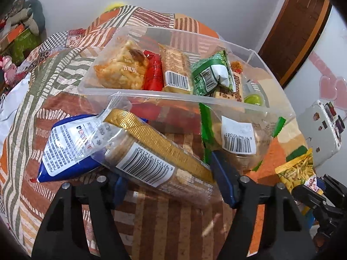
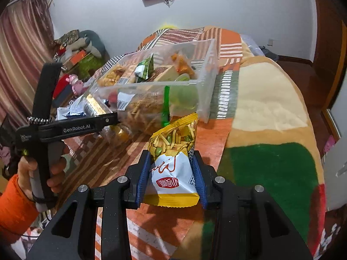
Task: Organize snacks
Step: 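Grasp the yellow-white chip bag with the right tool while the left tool grasps a clear bread pack, then lower the chip bag and bread pack into the clear box and release both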
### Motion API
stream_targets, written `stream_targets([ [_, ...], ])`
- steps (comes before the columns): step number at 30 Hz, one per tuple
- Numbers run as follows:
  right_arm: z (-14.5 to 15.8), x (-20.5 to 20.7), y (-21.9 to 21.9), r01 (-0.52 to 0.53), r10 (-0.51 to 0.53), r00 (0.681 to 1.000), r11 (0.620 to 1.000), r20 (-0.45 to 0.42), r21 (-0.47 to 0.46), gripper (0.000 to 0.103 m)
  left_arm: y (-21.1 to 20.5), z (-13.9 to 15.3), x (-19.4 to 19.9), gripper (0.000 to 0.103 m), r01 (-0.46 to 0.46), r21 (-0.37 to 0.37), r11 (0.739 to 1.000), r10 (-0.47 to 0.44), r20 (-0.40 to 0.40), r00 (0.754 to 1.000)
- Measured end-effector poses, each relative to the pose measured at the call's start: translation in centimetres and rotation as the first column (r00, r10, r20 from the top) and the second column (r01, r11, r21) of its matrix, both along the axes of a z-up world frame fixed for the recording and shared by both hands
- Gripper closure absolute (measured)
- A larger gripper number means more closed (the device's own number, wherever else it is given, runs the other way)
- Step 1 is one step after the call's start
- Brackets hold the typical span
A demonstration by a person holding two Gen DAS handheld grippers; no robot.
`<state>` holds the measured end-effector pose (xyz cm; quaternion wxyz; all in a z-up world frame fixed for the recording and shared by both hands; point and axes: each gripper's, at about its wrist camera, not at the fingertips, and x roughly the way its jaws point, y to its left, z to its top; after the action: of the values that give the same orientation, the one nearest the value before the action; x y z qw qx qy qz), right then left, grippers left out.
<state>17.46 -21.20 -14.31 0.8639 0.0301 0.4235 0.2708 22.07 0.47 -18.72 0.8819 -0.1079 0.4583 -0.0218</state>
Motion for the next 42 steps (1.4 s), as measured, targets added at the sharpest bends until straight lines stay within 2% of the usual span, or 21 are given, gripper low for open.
stream_targets([
  [2,0.1,0.1,-0.2,0.005,-0.005,1.0,1.0,0.003,0.006,0.068,0.2,0.1,-0.2,0.039,-0.004,-0.01,1.0,0.004,0.006,1.0],
  [4,0.3,0.2,-0.5,0.011,-0.011,1.0,1.0,0.007,0.015,0.068,0.5,0.4,-0.7,0.047,0.006,-0.023,1.0,-0.006,0.011,1.0],
  [10,1.2,0.4,-0.9,0.028,-0.029,0.999,0.999,0.031,0.032,0.068,0.4,2.3,-2.8,0.06,0.061,0.03,0.998,-0.063,0.065,0.996],
  [16,2.7,1.1,-1.1,0.049,-0.053,0.996,0.997,0.069,0.059,0.068,0.6,4.4,-4.0,0.069,0.092,0.032,0.995,-0.095,0.104,0.99],
  [24,5.0,2.2,-1.0,0.069,-0.084,0.988,0.991,0.132,0.114,0.068,1.4,6.8,-4.0,0.069,0.076,0.037,0.996,-0.081,0.151,0.985],
  [33,6.3,4.0,-0.2,0.085,-0.109,0.979,0.986,0.171,0.146,0.068,3.1,10.8,-3.0,0.069,0.063,0.03,0.998,-0.068,0.228,0.971],
  [42,6.5,6.1,0.9,0.091,-0.12,0.976,0.983,0.18,0.159,0.068,3.7,13.6,-0.6,0.069,0.037,0.09,0.995,-0.062,0.289,0.955],
])
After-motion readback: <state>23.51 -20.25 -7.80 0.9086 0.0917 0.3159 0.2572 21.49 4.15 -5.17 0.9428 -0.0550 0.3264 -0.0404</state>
